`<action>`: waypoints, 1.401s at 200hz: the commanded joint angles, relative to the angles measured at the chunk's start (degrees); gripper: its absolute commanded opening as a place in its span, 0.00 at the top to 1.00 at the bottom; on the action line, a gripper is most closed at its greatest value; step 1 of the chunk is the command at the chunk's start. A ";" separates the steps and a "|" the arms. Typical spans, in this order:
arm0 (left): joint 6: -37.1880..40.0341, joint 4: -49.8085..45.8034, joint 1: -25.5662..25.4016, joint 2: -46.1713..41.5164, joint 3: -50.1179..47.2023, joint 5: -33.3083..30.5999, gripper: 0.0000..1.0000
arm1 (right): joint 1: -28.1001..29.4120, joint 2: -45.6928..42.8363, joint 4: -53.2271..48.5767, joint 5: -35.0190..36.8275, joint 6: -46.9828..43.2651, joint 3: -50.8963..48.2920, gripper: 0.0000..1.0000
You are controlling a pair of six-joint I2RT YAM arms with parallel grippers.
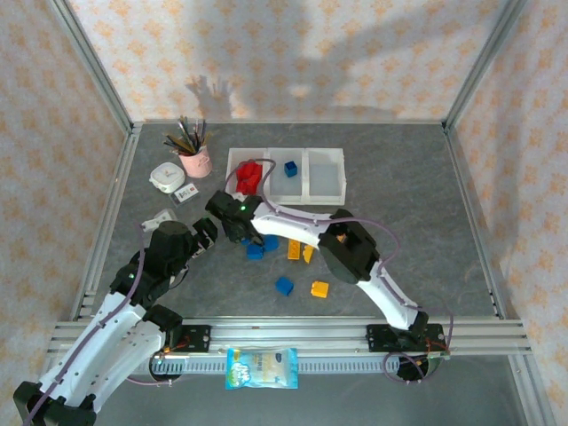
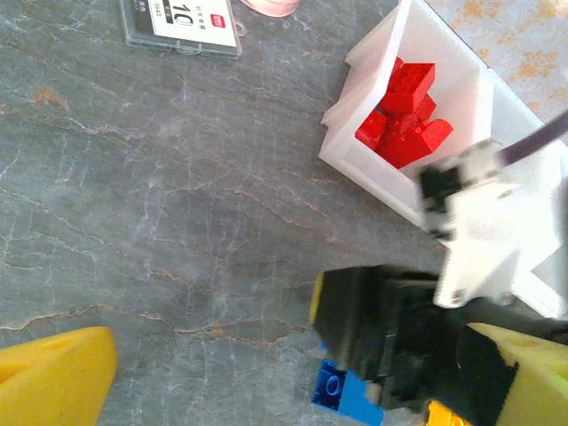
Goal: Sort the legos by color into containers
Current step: Pick up the lego from the center of the table, then place the lego in the container.
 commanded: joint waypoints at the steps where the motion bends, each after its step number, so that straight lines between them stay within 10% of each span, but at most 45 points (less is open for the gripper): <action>1: 1.16 2.37 0.22 1.05 1.48 1.67 0.01 | -3.91 -9.01 2.55 2.41 -0.92 -1.01 0.68; 122: 5.20 25.86 0.20 20.44 4.44 10.55 0.01 | -22.51 0.26 6.37 5.55 -6.46 10.28 0.67; 205: 5.13 28.91 0.28 24.13 5.95 11.41 0.01 | -22.86 3.74 6.65 2.21 -9.31 15.65 0.50; 280: 5.05 24.66 0.21 17.33 3.97 10.80 0.01 | -17.11 -11.96 9.64 3.34 -8.88 -4.41 0.45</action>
